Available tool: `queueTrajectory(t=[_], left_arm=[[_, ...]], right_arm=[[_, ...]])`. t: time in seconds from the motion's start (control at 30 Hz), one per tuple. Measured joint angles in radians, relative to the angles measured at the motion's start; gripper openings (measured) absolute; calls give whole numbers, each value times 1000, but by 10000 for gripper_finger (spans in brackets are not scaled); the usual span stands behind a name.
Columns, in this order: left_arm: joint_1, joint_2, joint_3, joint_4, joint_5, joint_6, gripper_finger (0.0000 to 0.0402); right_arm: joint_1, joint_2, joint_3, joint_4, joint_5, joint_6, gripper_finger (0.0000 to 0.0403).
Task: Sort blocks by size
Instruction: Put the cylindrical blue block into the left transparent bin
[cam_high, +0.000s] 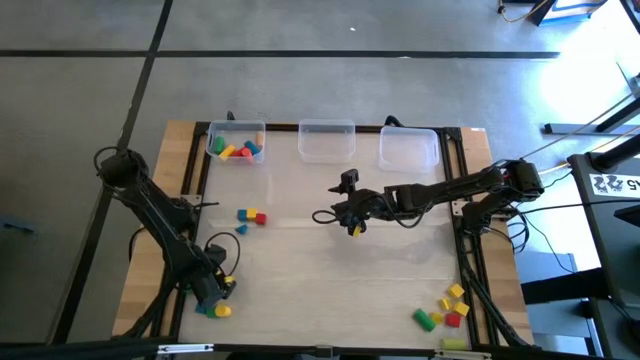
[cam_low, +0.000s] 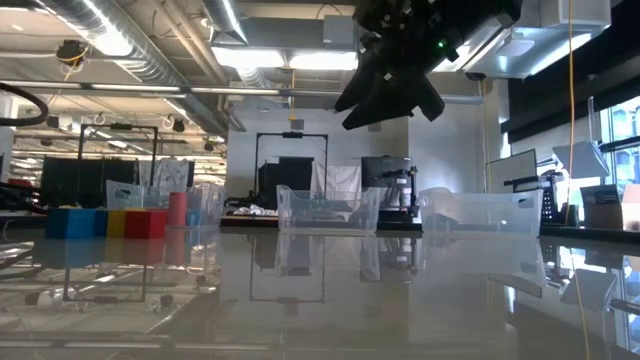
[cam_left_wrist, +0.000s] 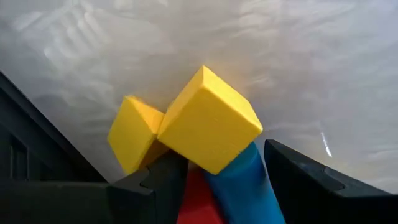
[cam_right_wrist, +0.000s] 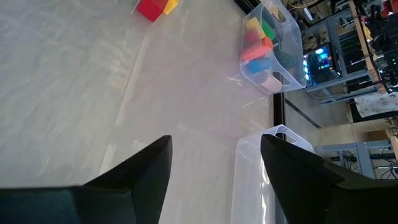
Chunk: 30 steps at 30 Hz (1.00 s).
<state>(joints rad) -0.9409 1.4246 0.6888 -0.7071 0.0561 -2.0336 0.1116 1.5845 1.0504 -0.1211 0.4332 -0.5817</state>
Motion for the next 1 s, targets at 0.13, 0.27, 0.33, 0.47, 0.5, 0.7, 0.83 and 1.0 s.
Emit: queueTrajectory(t=[0.13,0.27,0.33,0.47,0.5,0.7,0.83,1.0], left_arm=[[0,0,-9,13,-1,6,181],[0,0,-11,17,-1,17,147],[1,-1,-11,18,-1,20,135],[1,-2,-10,18,-3,21,124],[1,-2,-10,18,-4,21,124],[1,-31,3,9,0,31,103],[1,-44,3,-2,0,30,83],[1,-58,2,-21,0,56,76]], right_arm=[[-1,0,0,0,0,0,250],[-1,0,0,0,0,0,250],[-1,0,0,0,0,0,250],[-1,0,0,0,0,0,250],[-1,0,0,0,0,0,250],[-1,0,0,0,0,1,250],[-1,0,0,0,0,1,250],[-1,0,0,0,0,0,250]])
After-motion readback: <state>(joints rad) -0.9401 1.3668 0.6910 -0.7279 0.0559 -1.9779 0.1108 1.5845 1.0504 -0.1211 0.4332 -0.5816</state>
